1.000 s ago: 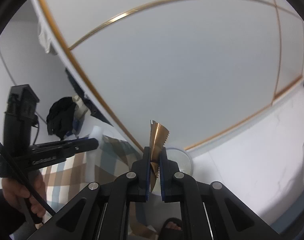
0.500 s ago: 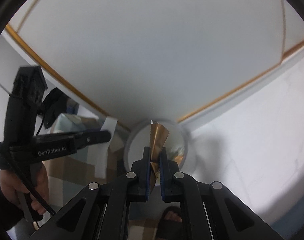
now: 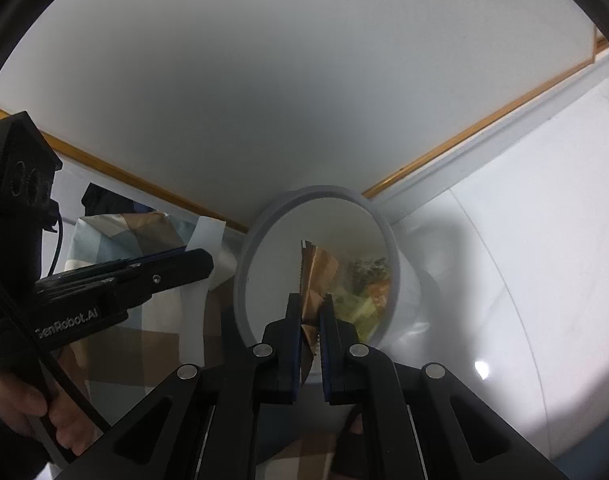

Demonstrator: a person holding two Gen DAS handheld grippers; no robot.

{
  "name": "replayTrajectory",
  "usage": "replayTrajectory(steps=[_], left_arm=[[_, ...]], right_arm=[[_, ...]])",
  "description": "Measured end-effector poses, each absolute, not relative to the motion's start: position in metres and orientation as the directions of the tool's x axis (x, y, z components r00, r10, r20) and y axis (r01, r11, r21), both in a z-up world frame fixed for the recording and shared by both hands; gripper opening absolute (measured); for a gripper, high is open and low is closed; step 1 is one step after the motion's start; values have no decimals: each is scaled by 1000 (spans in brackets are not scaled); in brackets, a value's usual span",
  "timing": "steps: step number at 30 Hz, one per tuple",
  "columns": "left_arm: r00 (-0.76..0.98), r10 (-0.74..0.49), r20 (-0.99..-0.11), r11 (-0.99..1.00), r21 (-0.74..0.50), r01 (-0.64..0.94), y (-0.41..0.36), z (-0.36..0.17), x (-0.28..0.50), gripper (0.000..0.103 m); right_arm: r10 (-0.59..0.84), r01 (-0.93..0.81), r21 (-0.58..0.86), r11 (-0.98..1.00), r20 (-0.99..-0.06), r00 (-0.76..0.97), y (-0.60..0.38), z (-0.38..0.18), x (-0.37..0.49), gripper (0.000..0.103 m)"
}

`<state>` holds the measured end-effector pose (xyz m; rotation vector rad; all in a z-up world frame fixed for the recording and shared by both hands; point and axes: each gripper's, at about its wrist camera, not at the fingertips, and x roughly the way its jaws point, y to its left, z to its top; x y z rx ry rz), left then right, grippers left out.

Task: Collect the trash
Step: 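Open both grippers to drop the packet and foam strip into the bin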

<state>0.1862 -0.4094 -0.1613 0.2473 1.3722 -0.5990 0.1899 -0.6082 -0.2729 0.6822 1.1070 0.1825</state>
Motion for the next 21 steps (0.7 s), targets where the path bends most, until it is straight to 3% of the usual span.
replayTrajectory(steps=[21], left_arm=[[11, -156, -988, 883, -135, 450, -397, -180, 204, 16]], right_arm=[[472, 269, 607, 748, -771, 428, -628, -279, 167, 11]])
